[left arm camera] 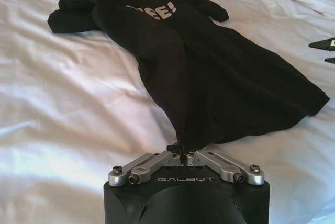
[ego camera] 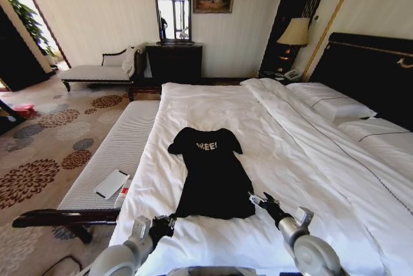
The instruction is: Fold the clothes on the bed.
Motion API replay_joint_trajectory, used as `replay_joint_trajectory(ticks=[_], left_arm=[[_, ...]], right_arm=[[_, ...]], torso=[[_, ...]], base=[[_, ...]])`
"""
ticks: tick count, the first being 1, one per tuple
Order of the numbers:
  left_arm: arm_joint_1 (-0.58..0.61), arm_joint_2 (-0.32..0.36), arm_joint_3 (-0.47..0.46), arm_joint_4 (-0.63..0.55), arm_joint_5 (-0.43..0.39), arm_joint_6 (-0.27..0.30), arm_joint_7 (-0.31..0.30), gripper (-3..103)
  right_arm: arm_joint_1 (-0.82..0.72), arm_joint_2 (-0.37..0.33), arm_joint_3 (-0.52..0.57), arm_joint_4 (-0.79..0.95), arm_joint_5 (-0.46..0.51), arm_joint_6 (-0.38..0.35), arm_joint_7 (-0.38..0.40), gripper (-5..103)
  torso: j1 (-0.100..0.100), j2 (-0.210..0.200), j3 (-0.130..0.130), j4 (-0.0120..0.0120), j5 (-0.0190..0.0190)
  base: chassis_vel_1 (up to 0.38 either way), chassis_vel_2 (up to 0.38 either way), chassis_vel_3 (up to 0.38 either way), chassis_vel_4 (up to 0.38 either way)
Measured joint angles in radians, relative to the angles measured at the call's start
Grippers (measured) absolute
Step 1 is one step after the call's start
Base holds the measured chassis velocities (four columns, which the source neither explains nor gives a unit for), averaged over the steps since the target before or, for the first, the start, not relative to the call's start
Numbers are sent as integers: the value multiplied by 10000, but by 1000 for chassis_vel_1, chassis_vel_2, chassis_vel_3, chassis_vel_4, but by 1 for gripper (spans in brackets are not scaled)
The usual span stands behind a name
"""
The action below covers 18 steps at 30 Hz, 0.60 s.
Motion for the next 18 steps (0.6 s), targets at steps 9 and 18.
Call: replay_joint_trajectory(ticks=[9, 18], left_arm=[[38, 38, -33, -58, 9, -63, -15, 1], [-259, 61, 106, 0, -126, -68, -46, 1]], right_arm=[[-213, -324, 102, -289, 1048, -625, 33, 100], [739, -476, -453, -1121, 1365, -743, 98, 100]], torso=[[-1, 1, 0, 0, 0], [0, 0, 1, 0, 1]], base=[[0, 0, 0, 0], [0, 0, 0, 0]])
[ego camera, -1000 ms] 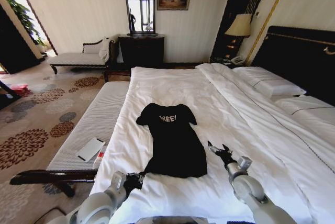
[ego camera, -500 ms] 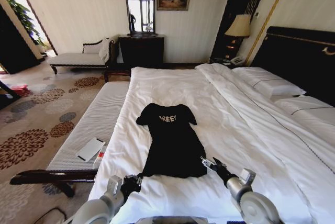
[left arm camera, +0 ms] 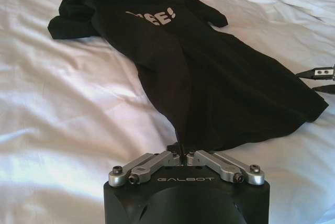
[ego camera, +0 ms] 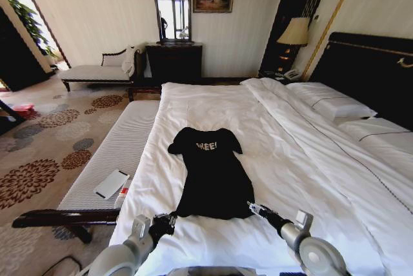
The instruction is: Fold the clothes on the bed.
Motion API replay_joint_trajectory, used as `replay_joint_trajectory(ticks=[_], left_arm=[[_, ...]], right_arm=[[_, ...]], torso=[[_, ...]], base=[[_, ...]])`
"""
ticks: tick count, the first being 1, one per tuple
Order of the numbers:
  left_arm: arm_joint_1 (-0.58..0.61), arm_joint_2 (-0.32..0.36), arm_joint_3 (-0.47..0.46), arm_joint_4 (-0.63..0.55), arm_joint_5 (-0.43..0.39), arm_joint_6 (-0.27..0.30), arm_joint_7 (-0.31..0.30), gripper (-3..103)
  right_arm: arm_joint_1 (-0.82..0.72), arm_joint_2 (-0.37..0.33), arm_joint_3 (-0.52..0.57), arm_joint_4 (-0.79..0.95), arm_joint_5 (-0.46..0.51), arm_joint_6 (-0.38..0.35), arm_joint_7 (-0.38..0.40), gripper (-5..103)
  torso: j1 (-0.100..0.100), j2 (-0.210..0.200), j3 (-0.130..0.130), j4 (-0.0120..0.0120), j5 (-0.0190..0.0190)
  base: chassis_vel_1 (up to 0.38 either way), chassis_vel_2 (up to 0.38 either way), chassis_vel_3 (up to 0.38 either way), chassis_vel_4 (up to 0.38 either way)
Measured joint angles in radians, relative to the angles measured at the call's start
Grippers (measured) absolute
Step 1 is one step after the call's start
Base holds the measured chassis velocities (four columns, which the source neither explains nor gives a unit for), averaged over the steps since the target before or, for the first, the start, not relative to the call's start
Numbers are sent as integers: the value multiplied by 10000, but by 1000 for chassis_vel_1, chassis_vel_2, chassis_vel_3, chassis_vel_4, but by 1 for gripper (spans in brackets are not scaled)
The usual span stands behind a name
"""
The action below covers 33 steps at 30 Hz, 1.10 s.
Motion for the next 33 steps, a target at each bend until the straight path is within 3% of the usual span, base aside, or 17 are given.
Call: replay_joint_trajectory(ticks=[17, 21, 23, 25, 28, 29, 33], left_arm=[[83, -21, -28, -43, 25, -50, 0, 1], [114, -31, -48, -47, 43, -72, 1, 1], [126, -37, -48, -45, 58, -82, 4, 1], [133, -59, -28, -37, 79, -96, 11, 1], [123, -71, -13, -17, 83, -100, 13, 1], [118, -88, -3, 16, 89, -120, 15, 1], [172, -100, -1, 28, 121, -135, 20, 1]], right_arm=[[436, 38, -765, -572, -579, -104, 165, 100], [504, 63, -841, -571, -609, -99, 187, 82], [498, 62, -841, -564, -609, -92, 193, 82], [464, 50, -811, -508, -589, -56, 205, 71], [448, 43, -792, -487, -582, -26, 205, 65], [431, 40, -776, -473, -578, 14, 205, 54], [424, 48, -776, -474, -581, 64, 206, 44]], torso=[[1, 0, 0, -2, -2], [0, 0, 0, -2, -1], [1, 0, 0, -1, -1], [1, 0, 0, -1, 0], [0, 0, 0, 0, 0], [0, 0, 0, 0, 0], [1, 0, 0, 0, 0]], base=[[0, 0, 0, 0], [0, 0, 0, 0], [0, 0, 0, 0], [0, 0, 0, 0], [0, 0, 0, 0], [0, 0, 0, 0], [0, 0, 0, 0]])
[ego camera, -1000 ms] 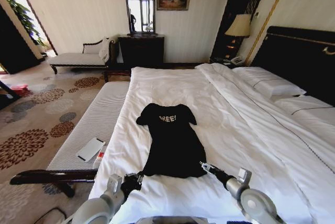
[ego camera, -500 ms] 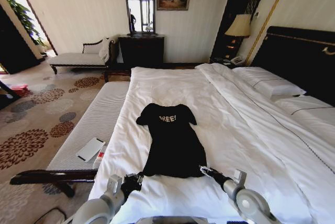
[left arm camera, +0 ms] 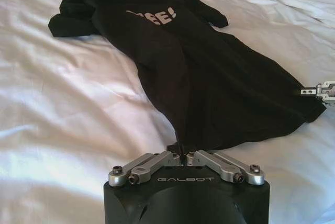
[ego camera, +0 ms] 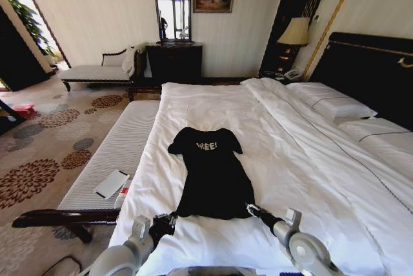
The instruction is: Fold the clothes on the bed.
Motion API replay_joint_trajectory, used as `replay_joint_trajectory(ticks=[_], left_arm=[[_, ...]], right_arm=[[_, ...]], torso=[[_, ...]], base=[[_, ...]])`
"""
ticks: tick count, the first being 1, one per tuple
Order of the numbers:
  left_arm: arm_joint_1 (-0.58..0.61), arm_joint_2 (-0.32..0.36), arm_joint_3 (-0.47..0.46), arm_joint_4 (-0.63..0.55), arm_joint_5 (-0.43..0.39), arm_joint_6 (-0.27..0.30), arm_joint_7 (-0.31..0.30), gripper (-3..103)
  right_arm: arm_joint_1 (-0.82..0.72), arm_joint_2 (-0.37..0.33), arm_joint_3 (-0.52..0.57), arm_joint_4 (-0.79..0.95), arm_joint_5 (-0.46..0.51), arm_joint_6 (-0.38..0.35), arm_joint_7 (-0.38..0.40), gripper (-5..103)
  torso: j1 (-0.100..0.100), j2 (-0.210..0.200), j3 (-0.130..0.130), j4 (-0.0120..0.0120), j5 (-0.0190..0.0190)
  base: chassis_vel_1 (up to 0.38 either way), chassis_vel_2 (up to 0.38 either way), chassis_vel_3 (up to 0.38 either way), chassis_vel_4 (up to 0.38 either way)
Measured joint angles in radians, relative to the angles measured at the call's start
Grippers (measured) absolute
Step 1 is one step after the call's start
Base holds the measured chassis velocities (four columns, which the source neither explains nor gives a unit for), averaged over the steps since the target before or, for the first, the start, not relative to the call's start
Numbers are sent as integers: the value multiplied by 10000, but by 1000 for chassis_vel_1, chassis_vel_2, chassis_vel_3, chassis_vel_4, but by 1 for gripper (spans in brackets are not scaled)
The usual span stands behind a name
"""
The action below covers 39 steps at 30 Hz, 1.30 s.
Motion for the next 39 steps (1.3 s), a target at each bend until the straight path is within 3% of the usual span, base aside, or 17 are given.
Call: replay_joint_trajectory(ticks=[4, 11, 24, 30, 33, 39], left_arm=[[51, 14, 0, 17, 43, -34, 11, 1], [-41, 72, 26, 78, 26, -169, 28, 1], [448, 5, -318, 78, 93, -402, 83, 1], [1515, -4, -864, -39, 391, -574, 206, 1], [2585, -121, -1566, -224, 624, -711, 299, 1], [3450, -275, -2248, -339, 935, -901, 399, 1]], right_arm=[[3, 27, -16, -22, -21, 39, 0, 33], [-116, 78, 26, 87, -107, 113, -1, 3], [-826, 110, 708, 415, -796, 391, -145, 1], [-1644, 259, 1476, 766, -1513, 720, -377, 1], [-2081, 444, 1741, 807, -2131, 1053, -611, 1], [-2440, 629, 2041, 841, -2486, 1281, -647, 1]], torso=[[0, 0, 0, 0, 0], [0, 0, 0, -1, 0], [0, 0, -1, 0, 0], [0, 0, -1, -1, -2], [-1, 0, -1, -2, -1], [0, 0, -1, 0, 0]], base=[[0, 0, 0, 0], [0, 0, 0, 0], [0, 0, 0, 0], [0, 0, 0, 0], [0, 0, 0, 0], [0, 0, 0, 0]])
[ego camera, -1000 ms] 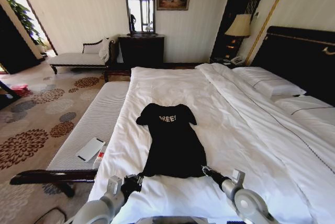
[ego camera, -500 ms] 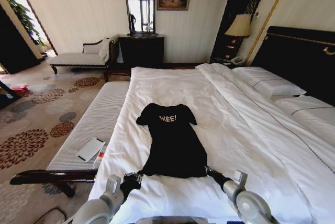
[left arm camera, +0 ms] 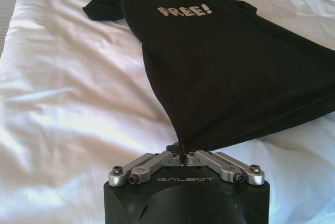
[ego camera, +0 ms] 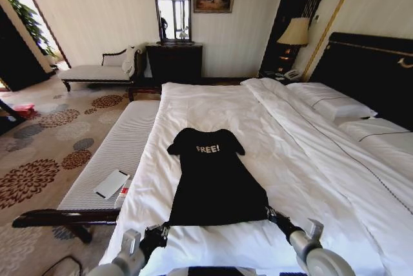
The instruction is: Fold the clothes on the bed.
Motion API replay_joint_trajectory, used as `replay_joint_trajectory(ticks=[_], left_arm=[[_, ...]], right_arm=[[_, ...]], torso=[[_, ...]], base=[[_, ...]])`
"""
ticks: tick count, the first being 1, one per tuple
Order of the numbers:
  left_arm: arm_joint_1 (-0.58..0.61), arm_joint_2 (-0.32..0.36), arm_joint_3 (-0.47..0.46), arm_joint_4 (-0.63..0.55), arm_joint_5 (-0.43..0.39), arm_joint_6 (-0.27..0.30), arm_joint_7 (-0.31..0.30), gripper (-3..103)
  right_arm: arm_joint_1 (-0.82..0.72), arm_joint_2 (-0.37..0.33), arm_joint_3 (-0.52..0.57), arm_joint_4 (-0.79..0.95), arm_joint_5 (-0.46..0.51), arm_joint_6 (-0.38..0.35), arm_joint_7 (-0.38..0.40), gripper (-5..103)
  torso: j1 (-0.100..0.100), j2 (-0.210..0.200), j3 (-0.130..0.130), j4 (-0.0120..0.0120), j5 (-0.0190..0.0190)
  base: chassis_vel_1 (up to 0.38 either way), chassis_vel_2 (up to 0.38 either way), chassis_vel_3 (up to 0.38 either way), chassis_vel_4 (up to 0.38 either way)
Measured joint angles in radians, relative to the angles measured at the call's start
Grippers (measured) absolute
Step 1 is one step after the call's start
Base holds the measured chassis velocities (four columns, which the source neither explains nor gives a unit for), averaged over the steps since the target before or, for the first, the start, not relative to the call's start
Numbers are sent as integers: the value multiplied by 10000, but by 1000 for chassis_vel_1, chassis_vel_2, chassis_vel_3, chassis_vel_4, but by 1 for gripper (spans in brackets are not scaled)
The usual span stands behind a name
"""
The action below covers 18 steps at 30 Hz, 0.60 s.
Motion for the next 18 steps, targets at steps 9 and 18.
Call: replay_joint_trajectory(ticks=[9, 18], left_arm=[[838, -181, -302, -120, 657, -241, 106, 1], [1926, -188, -729, -236, 1211, -610, 278, 1]], right_arm=[[-1113, 458, 70, 404, -1281, 438, -265, 1], [-1707, 887, -161, 375, -2223, 798, -575, 1]], torso=[[0, 0, 0, -2, -2], [-1, 0, 0, -2, -1]], base=[[0, 0, 0, 0], [0, 0, 0, 0]])
